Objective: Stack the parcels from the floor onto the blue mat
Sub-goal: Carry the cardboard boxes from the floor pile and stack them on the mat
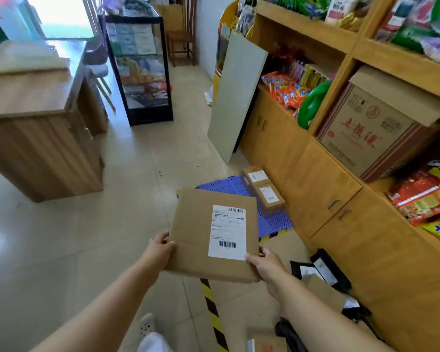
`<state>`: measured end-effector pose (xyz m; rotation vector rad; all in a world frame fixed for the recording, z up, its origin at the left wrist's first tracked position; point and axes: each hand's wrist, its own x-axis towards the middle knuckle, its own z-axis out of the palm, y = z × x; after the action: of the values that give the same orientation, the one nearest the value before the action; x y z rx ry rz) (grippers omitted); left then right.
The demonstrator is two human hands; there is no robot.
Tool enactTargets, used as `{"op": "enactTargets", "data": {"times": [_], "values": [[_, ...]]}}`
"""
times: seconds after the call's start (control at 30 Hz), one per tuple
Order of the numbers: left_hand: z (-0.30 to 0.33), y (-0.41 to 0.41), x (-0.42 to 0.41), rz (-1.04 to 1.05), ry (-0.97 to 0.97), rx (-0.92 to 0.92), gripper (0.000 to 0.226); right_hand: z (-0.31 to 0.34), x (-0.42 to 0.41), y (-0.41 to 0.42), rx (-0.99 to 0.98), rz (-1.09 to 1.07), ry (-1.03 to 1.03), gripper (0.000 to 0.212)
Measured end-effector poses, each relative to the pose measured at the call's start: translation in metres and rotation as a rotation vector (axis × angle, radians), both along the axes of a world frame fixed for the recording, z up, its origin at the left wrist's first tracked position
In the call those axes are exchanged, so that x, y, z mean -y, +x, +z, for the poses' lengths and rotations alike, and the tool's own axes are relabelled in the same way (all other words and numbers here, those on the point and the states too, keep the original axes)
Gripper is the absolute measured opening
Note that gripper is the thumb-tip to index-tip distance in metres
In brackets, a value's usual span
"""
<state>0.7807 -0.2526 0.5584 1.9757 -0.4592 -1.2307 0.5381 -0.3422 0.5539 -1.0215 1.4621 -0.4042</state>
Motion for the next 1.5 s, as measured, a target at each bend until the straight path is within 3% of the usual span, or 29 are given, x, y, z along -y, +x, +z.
{"op": "enactTargets", "data": {"times": [0.27,0.5,0.7,1.2,1.5], "values": [[0.002,0.136,0.103,-0.085,-0.033,0.017,0.047,0.000,0.079,0.132,0.003,-0.099,0.030,0.030],[0.006,0.218,0.184,-0.159,-0.031,0.009,0.047,0.000,0.133,0.209,-0.033,-0.148,0.046,0.040],[0.003,0.235,0.255,-0.247,-0.022,-0.017,0.046,-0.004,0.193,0.222,-0.088,-0.171,0.088,0.040],[-0.010,0.249,0.509,-0.411,0.081,0.092,0.047,-0.019,0.416,0.229,-0.082,-0.177,0.184,0.045],[-0.025,0.246,0.626,-0.571,0.162,0.179,0.048,-0.039,0.505,0.232,-0.068,-0.268,0.258,0.041]]}}
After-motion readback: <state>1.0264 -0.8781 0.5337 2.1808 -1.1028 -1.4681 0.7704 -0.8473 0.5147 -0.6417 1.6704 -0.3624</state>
